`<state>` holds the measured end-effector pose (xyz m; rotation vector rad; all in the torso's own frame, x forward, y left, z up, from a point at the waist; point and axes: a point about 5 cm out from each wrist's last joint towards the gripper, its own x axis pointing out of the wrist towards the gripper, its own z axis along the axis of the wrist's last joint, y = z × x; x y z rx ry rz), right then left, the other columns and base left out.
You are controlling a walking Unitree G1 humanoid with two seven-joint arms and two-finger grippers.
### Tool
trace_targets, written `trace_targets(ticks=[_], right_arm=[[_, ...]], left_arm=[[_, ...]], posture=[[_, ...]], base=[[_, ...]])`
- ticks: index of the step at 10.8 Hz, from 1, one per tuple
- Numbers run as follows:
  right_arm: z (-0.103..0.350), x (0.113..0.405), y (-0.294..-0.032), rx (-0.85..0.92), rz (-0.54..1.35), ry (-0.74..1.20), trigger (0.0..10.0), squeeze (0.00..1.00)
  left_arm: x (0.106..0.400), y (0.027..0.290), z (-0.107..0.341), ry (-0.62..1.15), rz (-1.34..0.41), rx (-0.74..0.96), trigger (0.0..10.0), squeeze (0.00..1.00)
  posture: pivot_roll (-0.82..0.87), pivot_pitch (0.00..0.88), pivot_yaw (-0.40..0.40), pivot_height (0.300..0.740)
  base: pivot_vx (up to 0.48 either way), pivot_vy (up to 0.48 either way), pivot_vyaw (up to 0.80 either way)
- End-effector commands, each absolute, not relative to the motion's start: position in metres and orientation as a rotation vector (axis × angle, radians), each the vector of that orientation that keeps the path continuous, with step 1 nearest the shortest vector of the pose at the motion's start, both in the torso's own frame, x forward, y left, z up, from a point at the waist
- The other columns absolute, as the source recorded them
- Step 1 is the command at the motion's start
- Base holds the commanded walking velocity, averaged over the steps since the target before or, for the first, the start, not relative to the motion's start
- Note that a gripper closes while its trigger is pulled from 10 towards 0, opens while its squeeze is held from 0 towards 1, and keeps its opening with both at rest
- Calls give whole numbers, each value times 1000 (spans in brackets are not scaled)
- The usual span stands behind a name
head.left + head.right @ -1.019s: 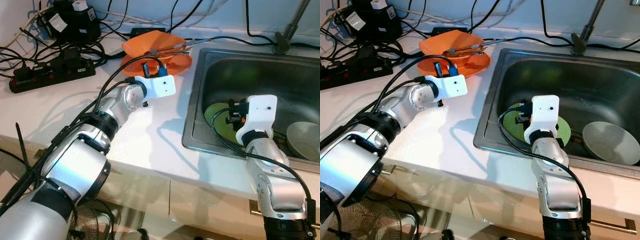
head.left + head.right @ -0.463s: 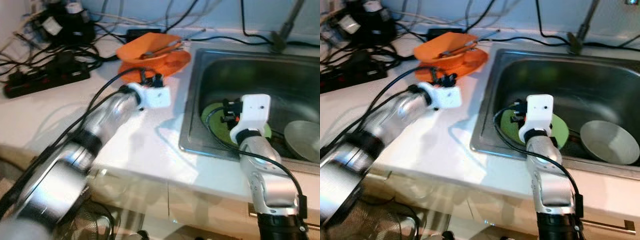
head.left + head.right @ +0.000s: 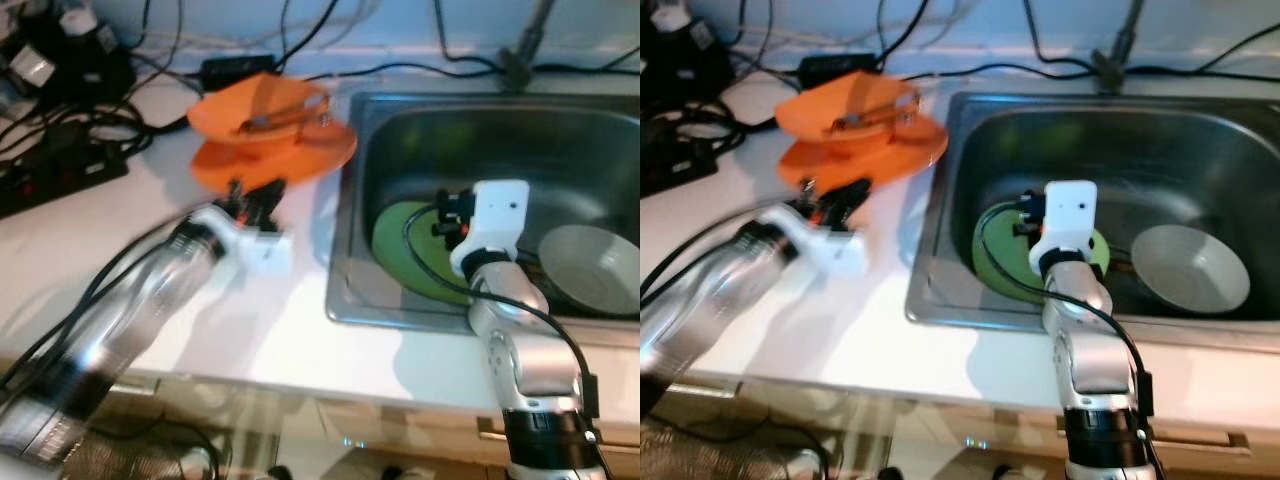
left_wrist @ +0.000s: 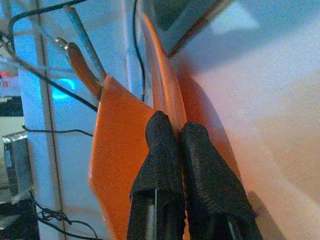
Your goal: Kitchen organization
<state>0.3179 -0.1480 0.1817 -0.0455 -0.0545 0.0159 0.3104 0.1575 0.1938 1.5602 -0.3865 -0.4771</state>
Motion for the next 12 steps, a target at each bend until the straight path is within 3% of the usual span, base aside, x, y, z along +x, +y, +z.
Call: trace_targets(ticks=[1,8,12], right_arm=[[182,320,-144,-33,39,-64,10000,0],[184,334,-132,-25,101,-85,10000,0],[184,339,-126,-21,129,-91,10000,0]], left_arm=[[281,166,107,-24,-783,1573,10000,0],[225,186,131,31,-731,1529,10000,0],[203,175,146,-29,-683,1473,10000,0]], posture=[[174,219,52,740],[241,205,1,740],[271,202,-20,740]], base=[[0,0,0],[0,0,0],[0,0,0]])
